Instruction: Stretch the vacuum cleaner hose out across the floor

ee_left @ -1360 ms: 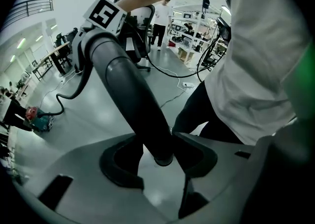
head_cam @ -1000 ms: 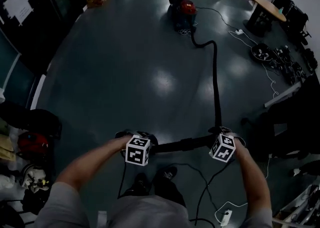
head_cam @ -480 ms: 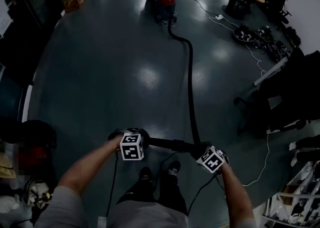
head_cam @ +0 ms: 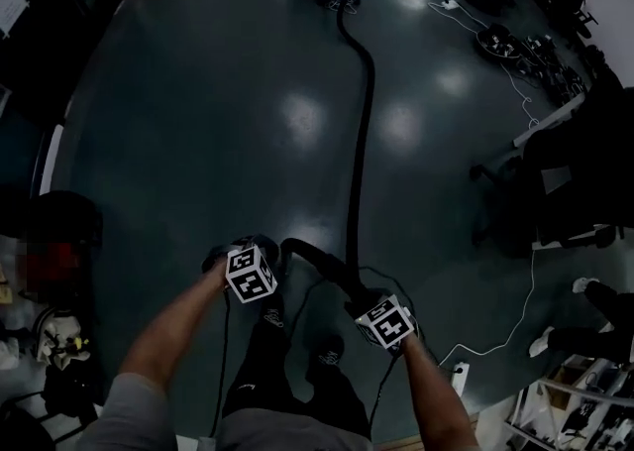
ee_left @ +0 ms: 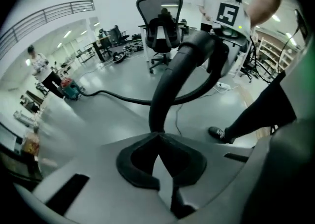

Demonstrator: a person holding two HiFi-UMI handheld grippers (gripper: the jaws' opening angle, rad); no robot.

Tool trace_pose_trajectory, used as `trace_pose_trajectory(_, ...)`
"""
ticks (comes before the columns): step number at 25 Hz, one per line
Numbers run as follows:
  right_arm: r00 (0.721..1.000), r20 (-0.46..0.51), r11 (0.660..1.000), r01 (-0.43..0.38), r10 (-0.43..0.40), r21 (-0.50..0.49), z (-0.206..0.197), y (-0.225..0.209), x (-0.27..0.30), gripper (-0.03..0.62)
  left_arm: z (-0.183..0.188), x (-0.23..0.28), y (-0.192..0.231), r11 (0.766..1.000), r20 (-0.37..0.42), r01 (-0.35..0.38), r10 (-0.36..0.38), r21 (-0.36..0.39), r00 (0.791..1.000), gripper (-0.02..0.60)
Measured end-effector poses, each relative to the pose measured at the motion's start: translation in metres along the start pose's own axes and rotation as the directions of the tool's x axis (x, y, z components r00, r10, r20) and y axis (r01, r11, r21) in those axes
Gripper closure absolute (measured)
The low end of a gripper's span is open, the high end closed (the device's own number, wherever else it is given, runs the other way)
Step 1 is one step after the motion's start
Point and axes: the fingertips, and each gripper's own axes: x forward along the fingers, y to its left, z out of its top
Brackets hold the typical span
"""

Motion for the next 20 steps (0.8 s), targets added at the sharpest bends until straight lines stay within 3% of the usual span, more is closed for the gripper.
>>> trace_pose_trajectory(4, 0.995, 0.094, 0.988, -0.058, 0.045, 0.144, -0.03, 0.007, -0.003, 0.447, -0.003, 0.002, -0.051, 0.989, 0.014, -0.066, 0.068, -0.133, 0.998, 0.575)
trace_pose_trajectory(9, 0.986, 0.162, 0.989, -0.065, 0.043, 0.134, -0.034, 0.022, -0.008, 0.453, -0.018, 0.005, -0.127, 0.975, 0.031, -0.048, 0.056, -0.216, 0.998, 0.575)
trace_pose_trajectory(12, 0.977, 0.208, 0.988, -0.07, 0.041, 0.135, -0.022, 0.051, -0.01, 0.453, -0.018, -0.005, -0.149, 0.959, 0.092, -0.022, 0.05, -0.284, 0.995, 0.575)
trace_pose_trajectory(15, 0.961, 0.277, 0.98, -0.076, 0.023, 0.182, -0.009, 0.078, -0.012, 0.454, -0.009, -0.014, -0.162, 0.958, 0.152, 0.006, 0.04, -0.286, 0.988, 0.575)
trace_pose_trajectory(20, 0.936, 0.348, 0.95, -0.056, -0.057, 0.307, -0.004, 0.121, -0.013, 0.453, -0.004, -0.046, -0.17, 0.943, 0.291, 0.076, 0.023, -0.323, 0.956, 0.575)
